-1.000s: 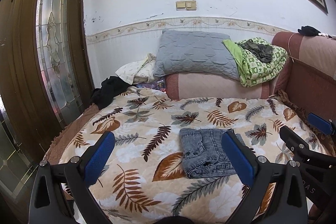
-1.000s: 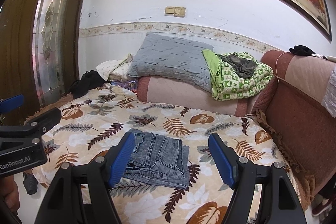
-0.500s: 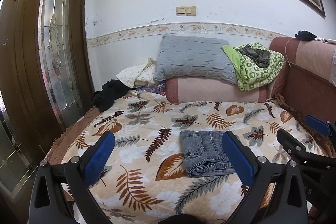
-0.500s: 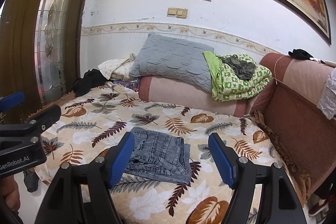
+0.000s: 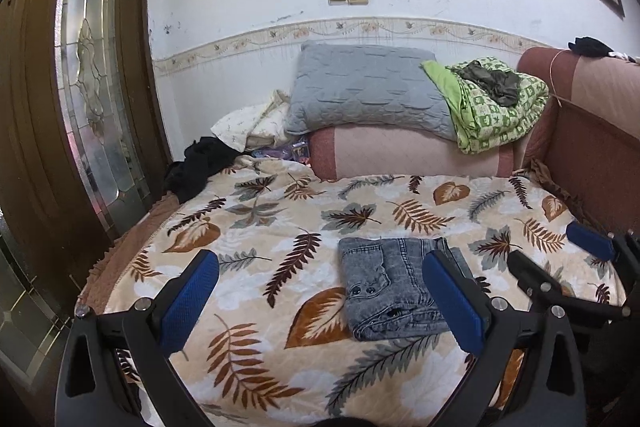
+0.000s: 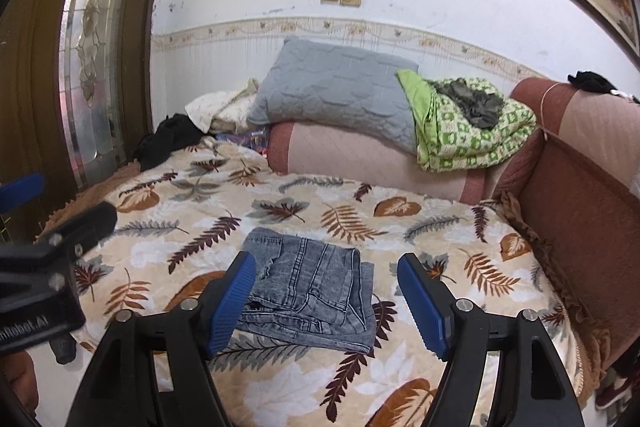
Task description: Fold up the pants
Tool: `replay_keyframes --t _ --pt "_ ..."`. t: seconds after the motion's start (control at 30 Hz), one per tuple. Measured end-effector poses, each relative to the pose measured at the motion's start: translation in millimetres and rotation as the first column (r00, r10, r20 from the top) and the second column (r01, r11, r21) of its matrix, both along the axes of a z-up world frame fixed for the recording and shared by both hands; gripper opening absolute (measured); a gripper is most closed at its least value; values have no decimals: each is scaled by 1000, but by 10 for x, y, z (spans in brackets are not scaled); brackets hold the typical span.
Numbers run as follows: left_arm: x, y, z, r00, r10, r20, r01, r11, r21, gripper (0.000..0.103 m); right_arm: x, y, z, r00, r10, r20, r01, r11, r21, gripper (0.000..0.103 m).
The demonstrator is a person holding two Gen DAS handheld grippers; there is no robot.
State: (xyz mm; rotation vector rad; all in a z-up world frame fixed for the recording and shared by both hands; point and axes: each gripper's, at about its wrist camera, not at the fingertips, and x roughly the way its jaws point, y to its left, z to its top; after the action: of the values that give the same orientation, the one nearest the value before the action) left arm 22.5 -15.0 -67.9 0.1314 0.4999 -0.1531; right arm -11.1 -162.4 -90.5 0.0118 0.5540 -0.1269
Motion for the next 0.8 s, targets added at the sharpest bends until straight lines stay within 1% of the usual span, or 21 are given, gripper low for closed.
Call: replay_keyframes --t 0.17,0.3,0.47,0.63,0.8 --pt "204 -162 -77 1000 7 -26 -6 999 31 101 220 -162 -152 1000 -6 -21 7 999 34 77" --pt "263 -260 -114 999 22 -38 -21 999 36 101 306 -321 -268 999 -9 -31 11 998 68 77" --pt "221 -421 -101 999 28 -33 -26 999 37 101 269 -513 -341 999 -10 -33 13 996 87 77" --pt "145 -612 -81 999 14 -38 -11 998 65 101 202 -682 -337 999 -15 -29 18 994 105 77" --pt "77 -676 -57 999 20 -49 -17 998 57 101 153 -768 -296 999 -16 -29 19 994 106 77"
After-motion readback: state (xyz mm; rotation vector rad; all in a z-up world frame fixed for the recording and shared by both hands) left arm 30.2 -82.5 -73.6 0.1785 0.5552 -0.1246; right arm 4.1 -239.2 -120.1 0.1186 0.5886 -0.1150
